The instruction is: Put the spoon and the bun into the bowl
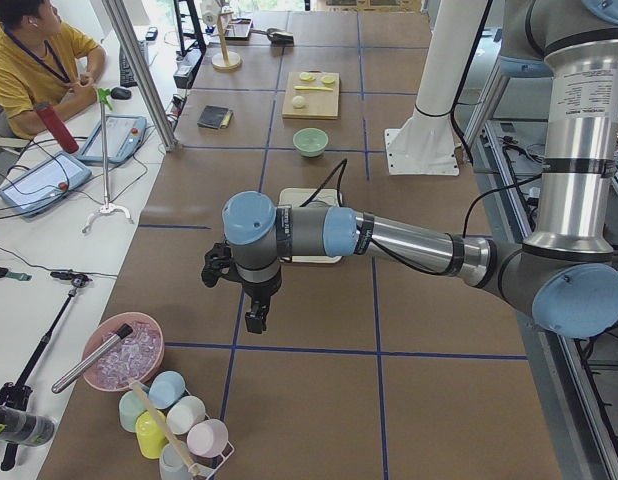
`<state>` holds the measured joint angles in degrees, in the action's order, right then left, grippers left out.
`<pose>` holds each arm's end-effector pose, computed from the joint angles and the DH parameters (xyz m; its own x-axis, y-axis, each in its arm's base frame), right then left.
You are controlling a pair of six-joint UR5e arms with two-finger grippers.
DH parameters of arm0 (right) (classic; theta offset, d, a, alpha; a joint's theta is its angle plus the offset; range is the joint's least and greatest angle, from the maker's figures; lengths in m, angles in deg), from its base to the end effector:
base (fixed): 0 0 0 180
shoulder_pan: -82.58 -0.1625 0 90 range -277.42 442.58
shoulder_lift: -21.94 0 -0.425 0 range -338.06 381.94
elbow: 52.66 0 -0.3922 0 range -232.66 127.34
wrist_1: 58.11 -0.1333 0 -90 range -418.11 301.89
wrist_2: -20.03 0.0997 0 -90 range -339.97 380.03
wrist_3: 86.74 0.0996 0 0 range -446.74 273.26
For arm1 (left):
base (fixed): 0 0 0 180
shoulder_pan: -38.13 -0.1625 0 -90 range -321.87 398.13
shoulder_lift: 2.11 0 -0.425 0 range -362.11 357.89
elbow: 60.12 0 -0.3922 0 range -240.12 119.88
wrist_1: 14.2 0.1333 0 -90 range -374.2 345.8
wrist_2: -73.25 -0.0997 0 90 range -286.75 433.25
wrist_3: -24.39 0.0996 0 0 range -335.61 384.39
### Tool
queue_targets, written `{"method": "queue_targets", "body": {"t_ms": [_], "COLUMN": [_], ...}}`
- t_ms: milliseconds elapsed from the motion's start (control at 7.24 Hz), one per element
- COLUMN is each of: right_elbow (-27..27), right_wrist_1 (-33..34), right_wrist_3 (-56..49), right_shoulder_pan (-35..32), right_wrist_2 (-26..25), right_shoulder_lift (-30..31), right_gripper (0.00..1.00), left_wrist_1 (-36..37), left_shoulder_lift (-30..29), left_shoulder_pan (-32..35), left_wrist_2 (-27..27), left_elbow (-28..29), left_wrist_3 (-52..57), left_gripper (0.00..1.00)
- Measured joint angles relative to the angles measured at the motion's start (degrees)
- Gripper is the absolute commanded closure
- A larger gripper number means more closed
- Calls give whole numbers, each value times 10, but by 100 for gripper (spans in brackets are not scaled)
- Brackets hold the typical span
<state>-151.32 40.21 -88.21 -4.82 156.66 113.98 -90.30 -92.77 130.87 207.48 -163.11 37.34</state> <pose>0.0394 -0.4744 0.6133 0.6856 -0.0352 0.7271 0.0630 0.9980 -0.0110 -0.0870 -0.4818 0.5667 0.7081 0.1875 -0.6808 -0.1138 0.9818 0.1521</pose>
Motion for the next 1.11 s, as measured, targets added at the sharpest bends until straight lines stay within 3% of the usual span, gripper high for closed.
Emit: {"method": "queue_targets", "body": {"t_ms": [276,691,967,1106], "right_elbow": [-2,-6,-7,-8], "right_wrist_1": [-1,-8,-54,-73], "right_wrist_3": [0,1,-3,-3], "right_shoulder_pan": [5,36,50,55], "right_wrist_2": [1,2,2,3], "right_shoulder_lift": [-1,-1,7,12], "right_gripper": [0,0,0,0], "left_wrist_1": [-23,-121,-214,-236], "left_shoulder_lift": [-11,-14,-30,-57], "left_shoulder_pan": [-13,-111,-199,-243], "left_wrist_2": [4,87,97,77], "left_elbow": [0,-10,-32,-36], "left_wrist_3": [-16,-46,-216,-333], "left_gripper": [0,0,0,0]}}
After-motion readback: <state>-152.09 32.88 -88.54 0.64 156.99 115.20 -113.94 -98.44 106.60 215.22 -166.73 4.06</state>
